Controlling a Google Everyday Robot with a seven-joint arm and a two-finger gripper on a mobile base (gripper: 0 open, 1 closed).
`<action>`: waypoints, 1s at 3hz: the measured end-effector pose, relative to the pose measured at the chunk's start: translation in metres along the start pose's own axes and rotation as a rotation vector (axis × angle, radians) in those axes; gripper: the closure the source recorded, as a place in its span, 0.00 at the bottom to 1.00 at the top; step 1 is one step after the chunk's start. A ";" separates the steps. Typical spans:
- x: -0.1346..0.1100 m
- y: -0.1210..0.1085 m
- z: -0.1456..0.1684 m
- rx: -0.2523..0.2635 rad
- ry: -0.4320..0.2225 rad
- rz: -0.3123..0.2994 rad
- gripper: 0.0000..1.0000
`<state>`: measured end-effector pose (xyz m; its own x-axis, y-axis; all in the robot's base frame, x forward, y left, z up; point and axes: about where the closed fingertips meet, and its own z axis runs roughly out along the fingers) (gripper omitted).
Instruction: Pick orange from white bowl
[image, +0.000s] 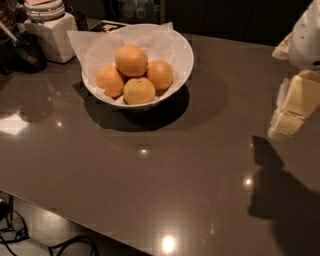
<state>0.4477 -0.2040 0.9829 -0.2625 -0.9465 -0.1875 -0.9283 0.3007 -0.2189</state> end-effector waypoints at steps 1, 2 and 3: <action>-0.044 -0.021 0.000 -0.015 0.000 0.036 0.00; -0.044 -0.021 0.000 -0.015 0.000 0.036 0.00; -0.061 -0.026 -0.006 0.040 -0.023 0.053 0.00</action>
Offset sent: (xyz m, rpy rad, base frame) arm 0.0204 0.0228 0.0073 -0.0014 0.0391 -0.0303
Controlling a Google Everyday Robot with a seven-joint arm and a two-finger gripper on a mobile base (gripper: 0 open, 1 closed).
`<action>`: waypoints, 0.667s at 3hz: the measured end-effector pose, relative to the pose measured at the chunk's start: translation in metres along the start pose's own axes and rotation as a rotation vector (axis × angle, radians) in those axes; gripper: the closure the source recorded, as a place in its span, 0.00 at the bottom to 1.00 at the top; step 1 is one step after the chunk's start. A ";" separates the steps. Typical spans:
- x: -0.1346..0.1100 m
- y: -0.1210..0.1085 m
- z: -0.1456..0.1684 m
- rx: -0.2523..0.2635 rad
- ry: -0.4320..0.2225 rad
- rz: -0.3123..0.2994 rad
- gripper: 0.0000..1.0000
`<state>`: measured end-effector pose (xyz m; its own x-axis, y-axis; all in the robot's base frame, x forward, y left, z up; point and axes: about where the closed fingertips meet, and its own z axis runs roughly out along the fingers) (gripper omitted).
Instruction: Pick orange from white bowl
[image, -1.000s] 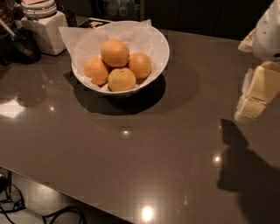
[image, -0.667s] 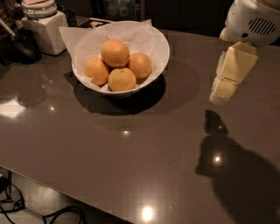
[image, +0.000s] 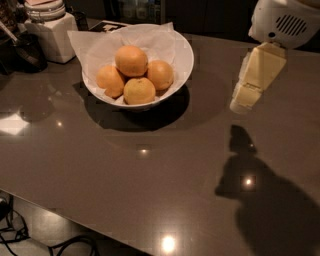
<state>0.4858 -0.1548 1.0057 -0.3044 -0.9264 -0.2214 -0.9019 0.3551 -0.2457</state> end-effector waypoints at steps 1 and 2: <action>-0.034 -0.001 -0.007 0.055 0.016 -0.003 0.00; -0.070 0.001 -0.002 0.059 0.043 -0.062 0.00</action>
Offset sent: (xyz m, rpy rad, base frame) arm 0.0244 0.1013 0.0101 -0.1606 0.0176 0.0979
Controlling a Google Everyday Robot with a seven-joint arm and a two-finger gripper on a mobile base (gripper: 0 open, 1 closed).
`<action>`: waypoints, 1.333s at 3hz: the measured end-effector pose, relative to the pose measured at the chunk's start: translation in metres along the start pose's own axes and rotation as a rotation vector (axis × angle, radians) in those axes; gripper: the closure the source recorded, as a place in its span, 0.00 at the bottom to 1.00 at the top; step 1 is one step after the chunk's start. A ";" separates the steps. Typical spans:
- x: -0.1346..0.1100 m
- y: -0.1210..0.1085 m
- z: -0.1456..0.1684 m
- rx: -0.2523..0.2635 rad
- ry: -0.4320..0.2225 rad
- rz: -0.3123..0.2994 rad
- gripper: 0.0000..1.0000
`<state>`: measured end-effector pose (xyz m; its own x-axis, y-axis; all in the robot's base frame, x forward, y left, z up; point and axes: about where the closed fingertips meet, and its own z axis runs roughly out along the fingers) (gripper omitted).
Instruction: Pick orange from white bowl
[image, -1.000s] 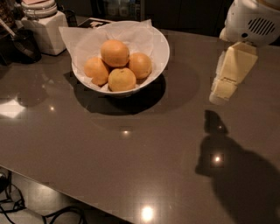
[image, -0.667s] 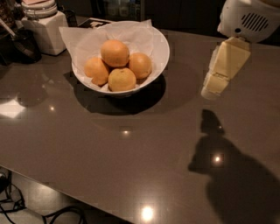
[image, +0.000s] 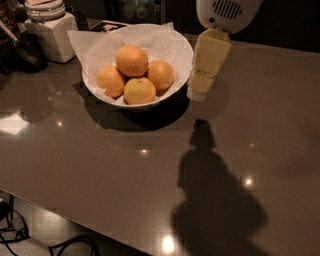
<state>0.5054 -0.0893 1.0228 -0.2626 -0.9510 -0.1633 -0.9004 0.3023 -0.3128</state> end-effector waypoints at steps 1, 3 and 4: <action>-0.005 -0.003 -0.003 0.018 -0.019 -0.004 0.00; -0.064 -0.033 0.003 -0.008 -0.075 0.031 0.00; -0.098 -0.051 0.024 -0.017 -0.065 0.027 0.00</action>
Offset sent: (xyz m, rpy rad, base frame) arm 0.0370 0.0507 0.0195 0.1300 0.0219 -0.0018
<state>0.5852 -0.0096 1.0327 -0.2643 -0.9362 -0.2316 -0.8991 0.3260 -0.2920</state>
